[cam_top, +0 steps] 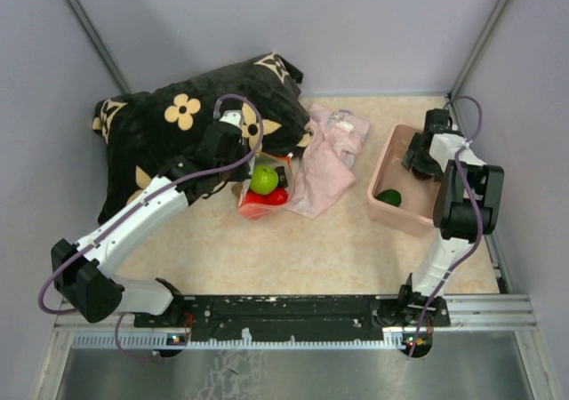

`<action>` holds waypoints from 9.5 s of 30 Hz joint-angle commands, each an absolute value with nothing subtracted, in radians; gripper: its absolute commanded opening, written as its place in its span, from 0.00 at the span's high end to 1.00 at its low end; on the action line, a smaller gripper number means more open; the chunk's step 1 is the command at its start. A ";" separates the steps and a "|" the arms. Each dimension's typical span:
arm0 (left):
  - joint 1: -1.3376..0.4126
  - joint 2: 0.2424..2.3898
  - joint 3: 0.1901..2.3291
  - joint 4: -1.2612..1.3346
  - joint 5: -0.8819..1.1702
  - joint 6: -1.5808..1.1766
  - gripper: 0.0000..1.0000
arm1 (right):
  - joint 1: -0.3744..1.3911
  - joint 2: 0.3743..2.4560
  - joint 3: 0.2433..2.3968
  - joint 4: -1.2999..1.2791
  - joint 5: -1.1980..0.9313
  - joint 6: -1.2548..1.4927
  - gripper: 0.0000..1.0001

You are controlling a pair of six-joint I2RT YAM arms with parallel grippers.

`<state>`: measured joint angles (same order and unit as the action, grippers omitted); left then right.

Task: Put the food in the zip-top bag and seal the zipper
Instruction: Pick up the fake fruit from the bin, then place the fake fruit in the zipper food storage bag, then pick up the fake fruit from the bin, then place the fake fruit in the zipper food storage bag.

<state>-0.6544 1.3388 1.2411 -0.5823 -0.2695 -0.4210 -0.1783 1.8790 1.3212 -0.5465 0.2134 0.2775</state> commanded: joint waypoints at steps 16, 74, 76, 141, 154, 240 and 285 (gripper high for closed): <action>-0.650 1.326 1.253 -0.550 -0.254 -0.410 1.00 | -0.181 1.675 1.256 -0.487 0.125 0.288 0.59; -0.652 1.301 1.295 -0.505 -0.126 -0.397 1.00 | 0.684 1.473 1.370 -0.472 -0.500 0.210 0.55; -0.652 1.301 1.294 -0.505 -0.124 -0.397 1.00 | 0.687 1.486 1.360 -0.478 -0.499 0.209 0.53; -0.650 1.264 1.253 -0.545 -0.235 -0.380 1.00 | 0.435 1.435 1.233 -0.692 -0.428 0.442 0.10; -0.650 1.248 1.250 -0.554 -0.249 -0.388 1.00 | 0.378 1.588 1.431 -0.563 -0.270 0.490 0.07; -0.650 1.354 1.375 -0.614 -0.234 -0.386 1.00 | 0.336 1.258 1.170 -0.632 0.167 0.391 0.64; -0.650 1.303 1.338 -0.580 -0.098 -0.465 1.00 | 0.841 1.380 0.960 0.301 -0.148 0.326 0.58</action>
<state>-0.6544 1.3380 1.3403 -0.6281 -0.1211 -0.4488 0.8291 1.3563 0.9600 0.1799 -0.1204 0.3126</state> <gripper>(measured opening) 0.007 0.654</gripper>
